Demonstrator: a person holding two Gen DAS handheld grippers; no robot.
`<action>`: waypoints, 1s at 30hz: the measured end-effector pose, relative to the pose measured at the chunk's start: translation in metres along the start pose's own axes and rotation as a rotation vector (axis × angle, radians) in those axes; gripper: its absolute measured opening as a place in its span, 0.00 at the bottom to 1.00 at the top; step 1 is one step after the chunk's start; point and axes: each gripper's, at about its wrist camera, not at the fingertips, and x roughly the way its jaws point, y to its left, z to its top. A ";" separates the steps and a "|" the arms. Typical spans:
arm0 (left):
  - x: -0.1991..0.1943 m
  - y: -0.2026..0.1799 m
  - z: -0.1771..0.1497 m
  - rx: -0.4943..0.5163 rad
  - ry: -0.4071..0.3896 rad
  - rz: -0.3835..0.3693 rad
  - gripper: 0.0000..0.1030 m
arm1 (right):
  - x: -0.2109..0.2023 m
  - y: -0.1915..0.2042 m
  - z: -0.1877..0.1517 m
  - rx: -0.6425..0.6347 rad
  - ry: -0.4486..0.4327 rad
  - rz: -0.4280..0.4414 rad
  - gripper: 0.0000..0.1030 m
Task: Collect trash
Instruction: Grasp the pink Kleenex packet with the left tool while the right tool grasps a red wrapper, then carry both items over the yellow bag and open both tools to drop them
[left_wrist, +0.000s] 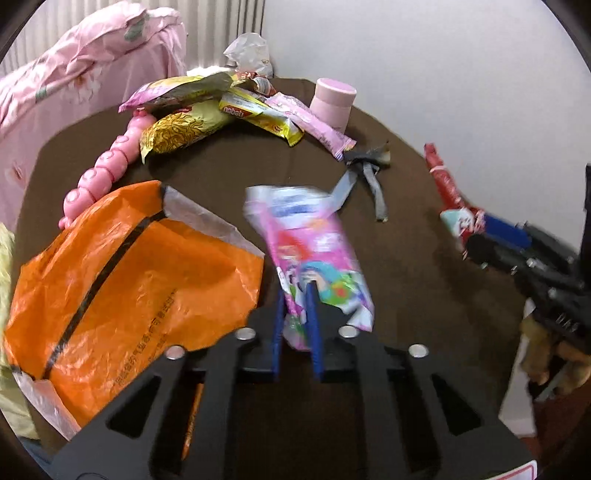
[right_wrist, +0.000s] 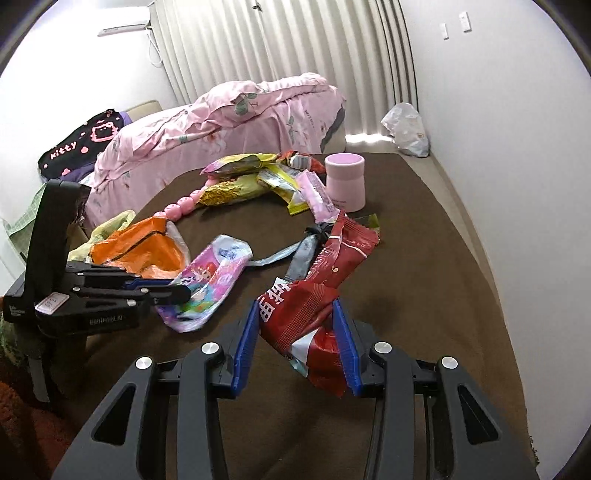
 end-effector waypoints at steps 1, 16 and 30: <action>-0.006 0.002 0.000 -0.008 -0.023 -0.008 0.10 | -0.002 0.001 0.001 -0.007 -0.004 -0.002 0.37; -0.135 0.062 -0.009 -0.149 -0.379 0.115 0.10 | -0.022 0.085 0.061 -0.235 -0.129 0.061 0.37; -0.222 0.180 -0.073 -0.371 -0.514 0.385 0.10 | 0.002 0.218 0.122 -0.425 -0.162 0.281 0.37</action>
